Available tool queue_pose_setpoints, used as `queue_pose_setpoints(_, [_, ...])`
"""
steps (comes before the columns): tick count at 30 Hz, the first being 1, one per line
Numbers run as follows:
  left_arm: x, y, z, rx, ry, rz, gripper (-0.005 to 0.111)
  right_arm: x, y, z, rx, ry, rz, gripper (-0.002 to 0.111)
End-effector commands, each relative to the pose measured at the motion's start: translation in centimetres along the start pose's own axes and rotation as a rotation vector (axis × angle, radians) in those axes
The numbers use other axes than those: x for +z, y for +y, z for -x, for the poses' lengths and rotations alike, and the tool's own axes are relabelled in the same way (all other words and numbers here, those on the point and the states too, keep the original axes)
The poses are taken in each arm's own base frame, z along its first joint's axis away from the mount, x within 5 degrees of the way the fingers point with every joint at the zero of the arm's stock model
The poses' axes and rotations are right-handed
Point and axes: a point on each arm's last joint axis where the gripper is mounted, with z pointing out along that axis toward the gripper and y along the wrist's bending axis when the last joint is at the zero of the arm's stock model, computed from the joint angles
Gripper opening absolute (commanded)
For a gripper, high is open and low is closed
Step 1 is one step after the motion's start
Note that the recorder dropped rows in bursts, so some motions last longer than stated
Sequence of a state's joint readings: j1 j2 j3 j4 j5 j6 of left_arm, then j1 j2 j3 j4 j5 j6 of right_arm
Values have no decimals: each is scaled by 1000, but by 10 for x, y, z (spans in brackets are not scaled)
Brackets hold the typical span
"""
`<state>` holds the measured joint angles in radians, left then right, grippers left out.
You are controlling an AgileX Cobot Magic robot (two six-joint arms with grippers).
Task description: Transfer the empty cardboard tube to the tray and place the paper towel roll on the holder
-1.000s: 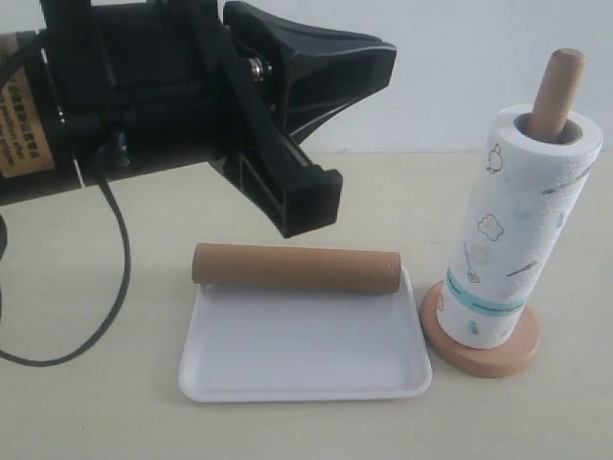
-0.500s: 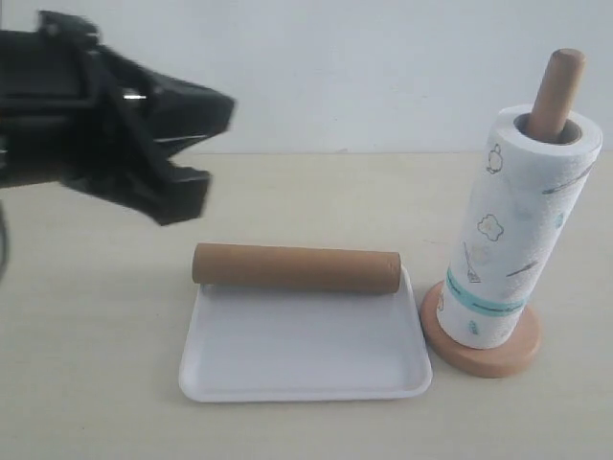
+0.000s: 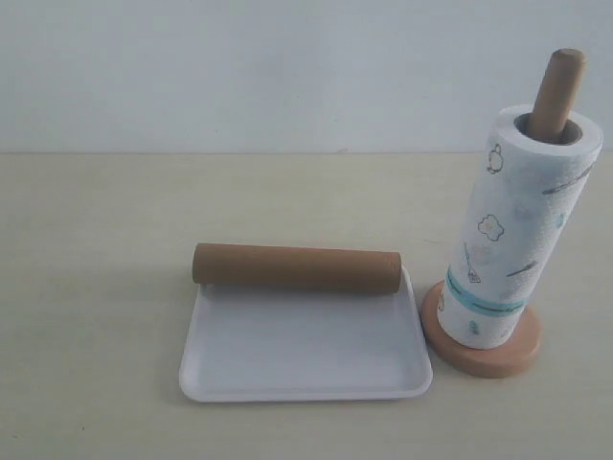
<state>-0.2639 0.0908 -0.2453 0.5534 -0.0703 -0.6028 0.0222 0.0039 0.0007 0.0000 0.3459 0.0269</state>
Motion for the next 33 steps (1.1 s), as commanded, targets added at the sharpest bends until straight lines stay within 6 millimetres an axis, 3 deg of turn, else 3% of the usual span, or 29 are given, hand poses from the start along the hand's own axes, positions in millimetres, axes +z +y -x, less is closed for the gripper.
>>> queue_pose_setpoints(1, [-13, 5, -10, -138, 13, 70, 5, 0, 0, 2, -8, -18, -4, 0])
queue_pose_setpoints(10, [-11, 0, 1, -160, -103, -1, 5, 0, 0, 2, -8, -22, -3, 0])
queue_pose_setpoints(12, [-10, 3, -7, 19, -15, 48, 5, 0, 0, 2, -8, -22, -3, 0])
queue_pose_setpoints(15, [-12, 8, -37, 226, 217, 68, 5, 0, 0, 2, -8, -22, -3, 0])
queue_pose_setpoints(29, [-16, 8, -78, 67, 326, 62, 5, 0, 0, 2, -8, -22, -3, 0])
queue_pose_setpoints(33, [-20, 14, -93, 45, 352, 163, 5, 0, 0, 2, -8, -22, -3, 0])
